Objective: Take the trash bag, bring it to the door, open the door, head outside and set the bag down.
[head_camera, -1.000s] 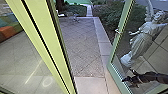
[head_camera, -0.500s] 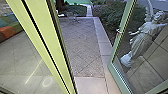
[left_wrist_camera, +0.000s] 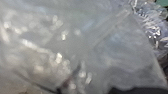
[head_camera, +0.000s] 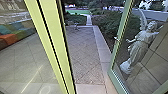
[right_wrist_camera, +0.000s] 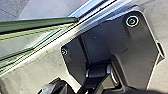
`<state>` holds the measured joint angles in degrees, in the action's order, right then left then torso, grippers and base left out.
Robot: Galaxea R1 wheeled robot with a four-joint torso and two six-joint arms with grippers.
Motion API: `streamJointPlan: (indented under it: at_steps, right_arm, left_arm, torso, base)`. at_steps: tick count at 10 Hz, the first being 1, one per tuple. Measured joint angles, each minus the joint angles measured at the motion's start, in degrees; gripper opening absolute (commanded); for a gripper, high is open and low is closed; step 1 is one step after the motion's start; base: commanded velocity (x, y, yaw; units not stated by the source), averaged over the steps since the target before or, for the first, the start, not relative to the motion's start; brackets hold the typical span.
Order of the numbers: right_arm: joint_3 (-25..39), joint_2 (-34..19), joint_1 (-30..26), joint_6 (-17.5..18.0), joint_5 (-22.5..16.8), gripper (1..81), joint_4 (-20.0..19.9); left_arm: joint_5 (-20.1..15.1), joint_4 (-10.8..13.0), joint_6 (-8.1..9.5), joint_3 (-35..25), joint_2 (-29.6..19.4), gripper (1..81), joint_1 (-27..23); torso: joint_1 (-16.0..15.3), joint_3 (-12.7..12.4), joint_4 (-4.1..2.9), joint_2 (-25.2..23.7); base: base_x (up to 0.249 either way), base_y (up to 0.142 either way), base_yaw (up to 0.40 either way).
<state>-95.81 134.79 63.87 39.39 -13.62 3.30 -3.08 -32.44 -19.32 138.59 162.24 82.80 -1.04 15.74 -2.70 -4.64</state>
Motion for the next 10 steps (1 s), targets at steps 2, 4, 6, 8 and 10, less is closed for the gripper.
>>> streamJointPlan:
  at_steps: [2,4,6,8,10]
  right_arm:
    - [-3.91,5.32,3.88,-0.11,1.79,81.1,1.35]
    - [-8.13,7.83,6.34,-0.23,2.32,81.1,3.34]
    - [-10.56,10.3,8.53,-0.37,2.65,81.1,4.99]
    - [-12.02,12.18,9.03,-0.34,2.71,81.1,6.51]
    - [-15.27,13.97,10.14,-0.37,2.88,81.1,8.16]
  left_arm:
    - [-0.13,0.11,0.0,0.0,0.0,1.0,0.74]
    - [-0.24,0.24,0.0,0.07,0.0,1.0,1.21]
    - [-0.3,0.67,0.0,0.1,0.0,1.0,1.35]
    - [-0.35,0.74,0.0,0.18,0.02,1.0,1.54]
    - [-0.29,0.77,0.0,0.62,0.27,1.0,1.51]
  torso:
    - [0.07,-3.78,0.0,-0.05]
    - [0.15,-7.02,0.0,-0.13]
    - [0.22,-8.42,0.0,-0.18]
    - [0.26,-8.5,0.0,-0.19]
    - [0.26,-8.53,0.0,-0.22]
  base:
    - [0.0,0.0,0.0]
    - [0.0,0.0,0.0]
    - [0.0,0.0,0.0]
    - [0.0,0.0,0.0]
    - [0.0,0.0,0.0]
